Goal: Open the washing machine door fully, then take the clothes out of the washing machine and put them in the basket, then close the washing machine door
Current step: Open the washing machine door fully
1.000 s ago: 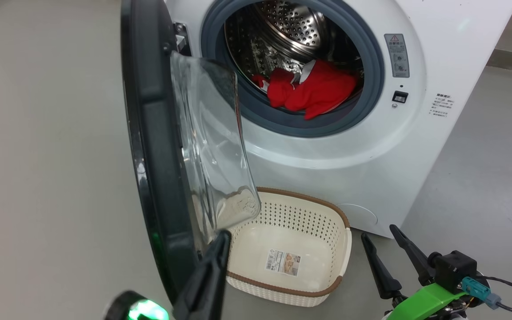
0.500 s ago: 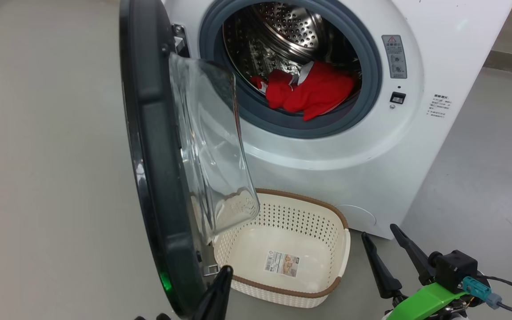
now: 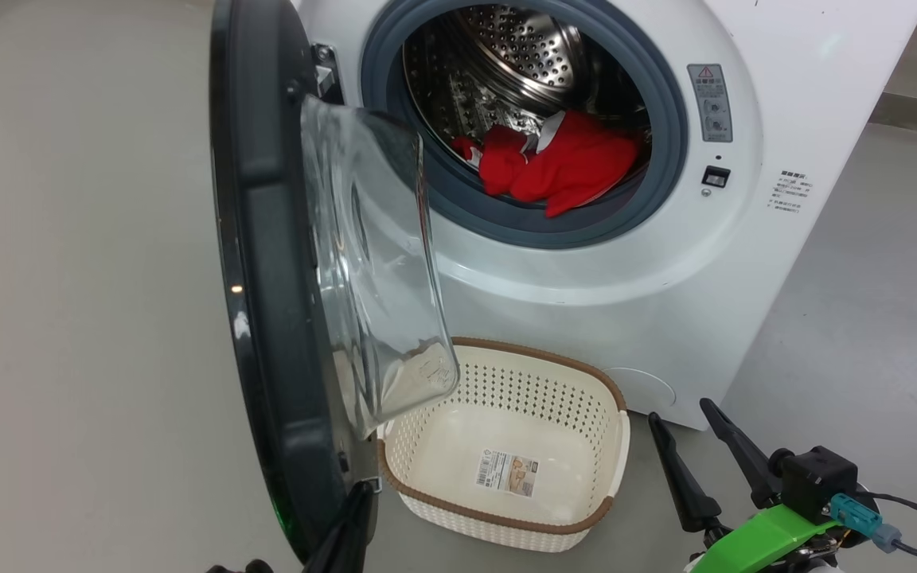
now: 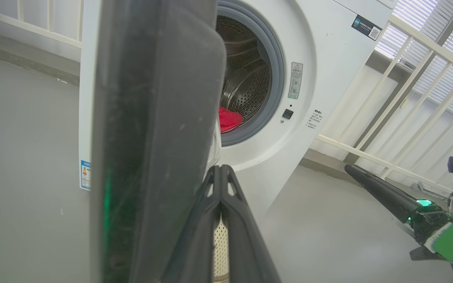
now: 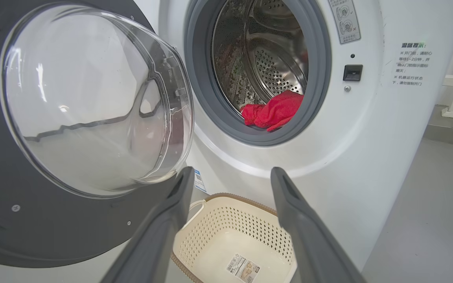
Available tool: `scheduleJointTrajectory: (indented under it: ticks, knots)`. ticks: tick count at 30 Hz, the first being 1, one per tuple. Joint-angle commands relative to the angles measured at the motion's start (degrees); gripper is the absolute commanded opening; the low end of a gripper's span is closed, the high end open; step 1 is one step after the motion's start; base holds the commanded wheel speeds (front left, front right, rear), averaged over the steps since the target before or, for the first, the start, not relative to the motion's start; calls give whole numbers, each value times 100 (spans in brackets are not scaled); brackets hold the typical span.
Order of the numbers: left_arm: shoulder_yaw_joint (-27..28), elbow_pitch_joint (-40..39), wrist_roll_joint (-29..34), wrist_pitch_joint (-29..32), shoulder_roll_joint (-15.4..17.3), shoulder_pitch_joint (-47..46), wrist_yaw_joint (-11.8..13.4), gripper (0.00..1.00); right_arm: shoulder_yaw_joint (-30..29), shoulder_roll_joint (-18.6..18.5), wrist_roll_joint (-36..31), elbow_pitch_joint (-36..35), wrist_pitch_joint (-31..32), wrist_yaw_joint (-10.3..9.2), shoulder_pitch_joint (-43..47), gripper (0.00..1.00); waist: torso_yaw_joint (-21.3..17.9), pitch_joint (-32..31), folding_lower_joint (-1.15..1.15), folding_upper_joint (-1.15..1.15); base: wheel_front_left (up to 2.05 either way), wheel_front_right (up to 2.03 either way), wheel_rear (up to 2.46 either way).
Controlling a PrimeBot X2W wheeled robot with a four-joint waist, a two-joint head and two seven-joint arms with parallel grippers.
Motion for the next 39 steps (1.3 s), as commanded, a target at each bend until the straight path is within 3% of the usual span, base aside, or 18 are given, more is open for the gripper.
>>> scheduleJointTrajectory:
  ticks: [1, 17, 39]
  knots:
    - [307, -77, -37, -29, 11, -230, 60, 0, 65, -10, -79, -167, -53, 36, -24, 100, 11, 0, 0, 0, 0, 0, 0]
    - [1287, -101, 54, -29, 11, -133, 125, 0, 78, -23, -87, -217, -53, 36, -6, 100, 91, 34, 0, 0, 0, 0, 0]
    - [3062, 337, 650, -29, 16, -628, -80, 0, 93, -93, -95, -245, -54, 36, -77, 100, 75, 264, 0, 0, 0, 0, 0]
